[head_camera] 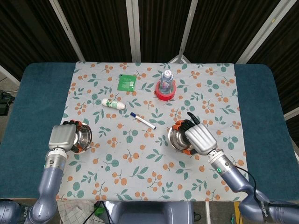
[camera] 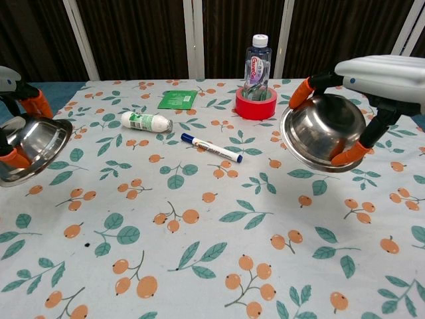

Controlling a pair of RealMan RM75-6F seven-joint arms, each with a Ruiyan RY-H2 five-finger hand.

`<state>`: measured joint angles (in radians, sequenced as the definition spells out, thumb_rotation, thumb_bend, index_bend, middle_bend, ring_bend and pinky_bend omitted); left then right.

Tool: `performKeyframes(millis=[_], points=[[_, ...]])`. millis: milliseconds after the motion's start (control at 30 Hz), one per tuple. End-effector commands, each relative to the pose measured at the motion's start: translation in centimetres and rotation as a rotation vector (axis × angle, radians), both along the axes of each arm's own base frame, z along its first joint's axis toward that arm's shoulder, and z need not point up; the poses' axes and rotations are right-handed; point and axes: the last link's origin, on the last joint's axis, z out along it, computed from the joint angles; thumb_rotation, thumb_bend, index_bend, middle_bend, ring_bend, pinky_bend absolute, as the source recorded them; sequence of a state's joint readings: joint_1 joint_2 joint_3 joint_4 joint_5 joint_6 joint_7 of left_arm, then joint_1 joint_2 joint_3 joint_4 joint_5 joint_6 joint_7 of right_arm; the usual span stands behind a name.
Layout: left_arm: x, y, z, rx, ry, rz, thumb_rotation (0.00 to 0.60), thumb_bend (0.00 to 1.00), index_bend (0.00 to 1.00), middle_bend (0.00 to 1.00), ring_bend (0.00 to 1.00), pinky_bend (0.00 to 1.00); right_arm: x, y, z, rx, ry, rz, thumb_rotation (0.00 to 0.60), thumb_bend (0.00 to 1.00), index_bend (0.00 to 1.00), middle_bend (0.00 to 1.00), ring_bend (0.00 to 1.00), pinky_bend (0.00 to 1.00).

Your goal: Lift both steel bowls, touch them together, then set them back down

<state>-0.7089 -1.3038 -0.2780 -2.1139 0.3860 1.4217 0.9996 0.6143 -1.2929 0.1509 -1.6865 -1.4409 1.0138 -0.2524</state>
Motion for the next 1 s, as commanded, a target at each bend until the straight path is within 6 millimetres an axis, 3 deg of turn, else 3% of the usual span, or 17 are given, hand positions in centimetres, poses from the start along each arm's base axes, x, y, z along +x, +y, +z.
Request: performKeyframes(millis=[33, 367, 500, 700, 1000], points=[[-0.2, 1.0, -1.2, -0.004, -0.057, -0.009, 0.600, 0.03, 0.35, 0.27, 0.20, 0.39, -0.3, -0.4, -1.4, -0.010, 0.058, -0.013, 0.600, 0.08, 0.46, 0.29, 0.40, 0.02], [-0.9, 2.3, -5.2, -0.071, -0.118, -0.016, 0.600, 0.03, 0.33, 0.24, 0.18, 0.37, -1.2, -1.1, -2.9, 0.013, 0.103, -0.095, 0.600, 0.08, 0.45, 0.29, 0.37, 0.01], [-0.7, 2.5, -6.7, -0.096, -0.112, -0.026, 0.600, 0.02, 0.24, 0.17, 0.12, 0.30, -1.5, -1.1, -3.4, 0.033, 0.109, -0.132, 0.600, 0.07, 0.32, 0.22, 0.26, 0.00], [0.8, 2.4, -8.6, -0.130, -0.194, -0.066, 0.600, 0.01, 0.13, 0.06, 0.00, 0.20, -1.6, -0.7, -4.2, 0.065, 0.133, -0.155, 0.600, 0.04, 0.24, 0.13, 0.18, 0.00], [2.2, 2.0, -8.1, -0.125, -0.329, -0.137, 0.600, 0.00, 0.09, 0.00, 0.00, 0.11, -0.8, -0.2, -4.5, 0.072, 0.046, -0.181, 0.600, 0.00, 0.10, 0.01, 0.13, 0.00]])
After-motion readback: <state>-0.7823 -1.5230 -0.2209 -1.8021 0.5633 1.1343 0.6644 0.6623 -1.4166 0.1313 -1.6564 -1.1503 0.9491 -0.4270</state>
